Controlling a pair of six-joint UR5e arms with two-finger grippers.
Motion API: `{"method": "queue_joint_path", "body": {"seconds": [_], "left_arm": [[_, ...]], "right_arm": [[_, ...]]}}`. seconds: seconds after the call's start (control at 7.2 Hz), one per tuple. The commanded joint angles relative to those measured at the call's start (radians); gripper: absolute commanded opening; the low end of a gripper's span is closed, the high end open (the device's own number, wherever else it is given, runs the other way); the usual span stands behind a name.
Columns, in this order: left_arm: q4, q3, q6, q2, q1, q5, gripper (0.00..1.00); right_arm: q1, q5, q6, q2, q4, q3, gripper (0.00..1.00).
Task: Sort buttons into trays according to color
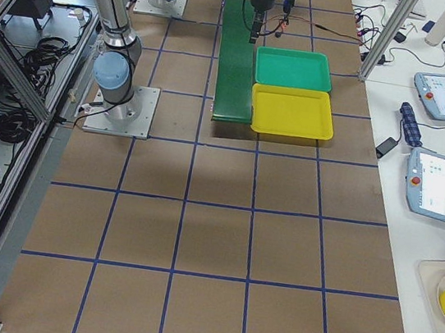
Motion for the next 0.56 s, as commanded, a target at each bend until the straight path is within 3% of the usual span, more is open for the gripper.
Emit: {"method": "queue_joint_path", "body": {"seconds": [0.0,0.28,0.42], "left_arm": [[-0.004,-0.055,0.023,-0.02,-0.001,0.036,1.0],[0.015,-0.096,0.024,-0.017,-0.001,0.038,1.0],[0.016,-0.096,0.027,-0.016,-0.001,0.036,0.94]], "right_arm": [[0.0,0.0,0.0,0.0,0.0,0.0,1.0],[0.0,0.002,0.0,0.0,0.002,0.0,1.0],[0.001,0.002,0.0,0.002,0.0,0.0,1.0]]}}
